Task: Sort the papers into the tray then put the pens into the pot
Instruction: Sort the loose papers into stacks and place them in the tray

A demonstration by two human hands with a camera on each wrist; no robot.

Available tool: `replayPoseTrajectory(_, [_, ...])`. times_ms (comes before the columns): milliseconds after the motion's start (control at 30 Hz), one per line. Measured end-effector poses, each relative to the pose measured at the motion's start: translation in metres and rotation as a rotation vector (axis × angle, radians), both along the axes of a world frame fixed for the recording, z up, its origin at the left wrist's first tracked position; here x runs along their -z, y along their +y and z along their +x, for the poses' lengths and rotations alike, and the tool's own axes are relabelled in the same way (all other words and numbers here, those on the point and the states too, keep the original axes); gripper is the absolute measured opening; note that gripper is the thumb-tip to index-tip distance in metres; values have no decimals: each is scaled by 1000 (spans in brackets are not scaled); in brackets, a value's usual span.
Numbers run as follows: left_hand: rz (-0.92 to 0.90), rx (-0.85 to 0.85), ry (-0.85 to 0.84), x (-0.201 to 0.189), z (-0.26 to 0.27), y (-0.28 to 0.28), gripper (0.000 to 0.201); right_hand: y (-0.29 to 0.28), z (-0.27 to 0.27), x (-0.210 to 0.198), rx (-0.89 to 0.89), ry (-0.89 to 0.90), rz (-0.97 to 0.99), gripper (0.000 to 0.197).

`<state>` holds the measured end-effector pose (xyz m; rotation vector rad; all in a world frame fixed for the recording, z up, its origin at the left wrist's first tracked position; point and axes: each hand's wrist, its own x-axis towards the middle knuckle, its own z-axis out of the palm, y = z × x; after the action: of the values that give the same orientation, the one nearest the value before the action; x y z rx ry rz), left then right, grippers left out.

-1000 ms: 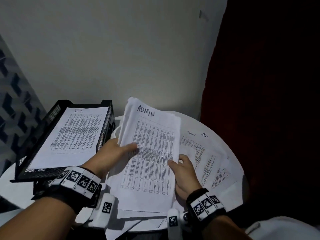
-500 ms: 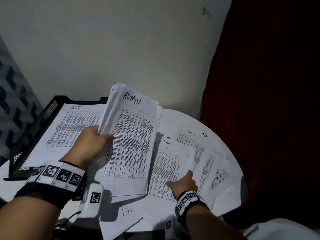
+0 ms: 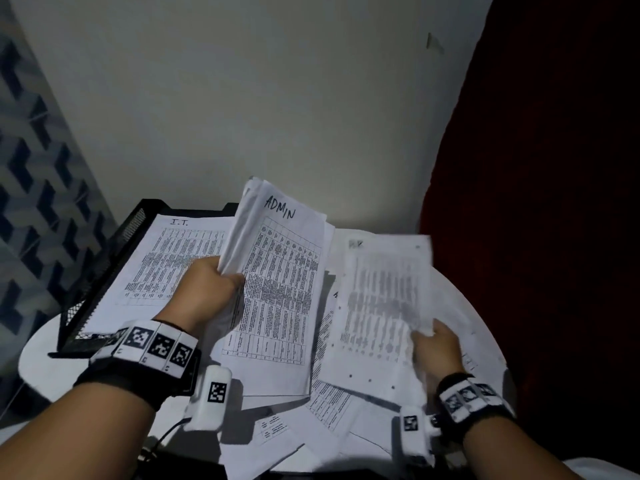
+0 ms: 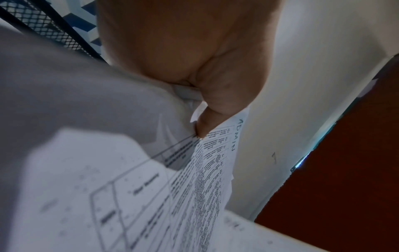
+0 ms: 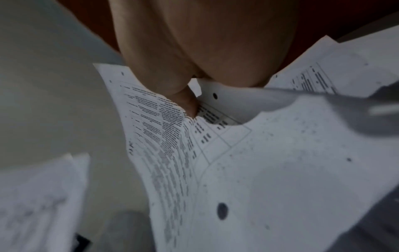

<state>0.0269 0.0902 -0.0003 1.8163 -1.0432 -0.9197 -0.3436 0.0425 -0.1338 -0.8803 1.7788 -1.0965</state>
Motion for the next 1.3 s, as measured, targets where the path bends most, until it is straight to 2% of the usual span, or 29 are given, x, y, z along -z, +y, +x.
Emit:
replayPoseTrajectory(133, [6, -10, -90, 2, -3, 0, 13, 6, -9, -43, -1, -271, -121, 25])
replayPoseTrajectory(200, [31, -7, -119, 3, -9, 2, 15, 13, -3, -53, -54, -314, -116, 22])
replayPoseTrajectory(333, [31, 6, 186, 12, -23, 3, 14, 26, 25, -57, -181, -385, -53, 20])
replayPoseTrajectory(467, [8, 58, 305, 15, -42, 6, 16, 32, 56, -44, -241, -417, 5, 24])
replayPoseTrajectory(567, [33, 62, 465, 19, -49, 5, 25, 34, 76, -30, -257, -386, 52, 24])
replayPoseTrajectory(600, [54, 82, 476, 20, -48, 4, 34, 34, 82, -27, -258, -376, 57, 23])
replayPoseTrajectory(633, [68, 117, 453, 21, -46, 3, 45, 33, 86, -24, -254, -366, 55, 23])
replayPoseTrajectory(700, [86, 176, 331, 21, -42, 2, 47, 33, 91, -23, -235, -369, 44, 24])
replayPoseTrajectory(800, [83, 204, 164, 21, -39, 2, 23, 34, 95, -24, -234, -390, 22, 23])
replayPoseTrajectory(900, [86, 168, 125, 18, -31, 0, 14, 31, 93, -23, -238, -441, 29, 15])
replayPoseTrajectory(967, [76, 105, 114, 13, -22, -4, 12, 25, 85, -14, -201, -445, 66, 18])
replayPoseTrajectory(1067, [14, 11, 160, 4, -4, -8, 15, 15, 62, 9, -120, -242, 161, 19])
replayPoseTrajectory(1133, [-28, -13, 55, 0, 4, -10, 21, 11, 49, 23, -162, -43, 260, 36])
replayPoseTrajectory(1233, [-69, -56, -57, -5, 10, -9, 20, 5, 45, 46, -241, 220, 373, 97])
replayPoseTrajectory(1300, [-64, -51, -54, -4, 11, -10, 19, -1, 50, 59, -215, 315, 409, 125])
